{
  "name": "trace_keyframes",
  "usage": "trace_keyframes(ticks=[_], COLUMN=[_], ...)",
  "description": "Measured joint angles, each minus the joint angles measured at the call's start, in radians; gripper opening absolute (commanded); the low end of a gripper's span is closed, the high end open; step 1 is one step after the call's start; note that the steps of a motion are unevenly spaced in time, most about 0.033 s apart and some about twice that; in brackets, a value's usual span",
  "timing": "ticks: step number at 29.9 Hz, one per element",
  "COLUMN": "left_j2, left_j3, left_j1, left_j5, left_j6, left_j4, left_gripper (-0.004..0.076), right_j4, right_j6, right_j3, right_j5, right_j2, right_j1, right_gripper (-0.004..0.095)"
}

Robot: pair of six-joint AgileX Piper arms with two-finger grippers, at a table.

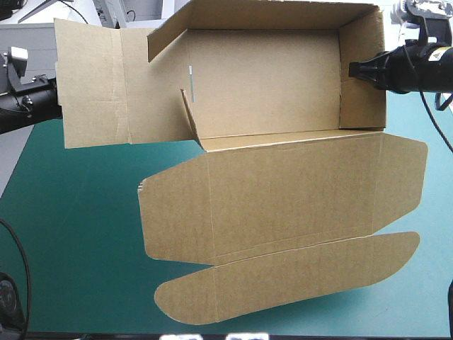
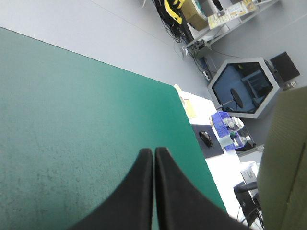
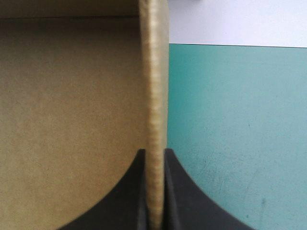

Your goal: Fold the box

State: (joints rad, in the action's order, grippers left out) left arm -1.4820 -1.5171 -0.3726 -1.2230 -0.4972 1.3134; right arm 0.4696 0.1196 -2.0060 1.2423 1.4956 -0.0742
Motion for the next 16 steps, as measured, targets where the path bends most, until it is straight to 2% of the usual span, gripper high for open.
trace_keyframes(ticks=[10,16], left_j2=[0.093,0.115], left_j3=[0.0,0.0], left_j1=[0.099,0.168], left_j5=[-0.011,-0.015], left_j6=[-0.027,-0.028], left_j4=[-0.007,-0.089], left_gripper=[-0.0008,-0.0008], right_j4=[0.058,0.056], right_j6=[0.003,0.015], right_j3=[0.0,0.0], right_j5=[-0.001,-0.003], right_j2=[0.066,0.105], right_j1=[0.003,0.062], right_gripper=[-0.0018,-0.0018])
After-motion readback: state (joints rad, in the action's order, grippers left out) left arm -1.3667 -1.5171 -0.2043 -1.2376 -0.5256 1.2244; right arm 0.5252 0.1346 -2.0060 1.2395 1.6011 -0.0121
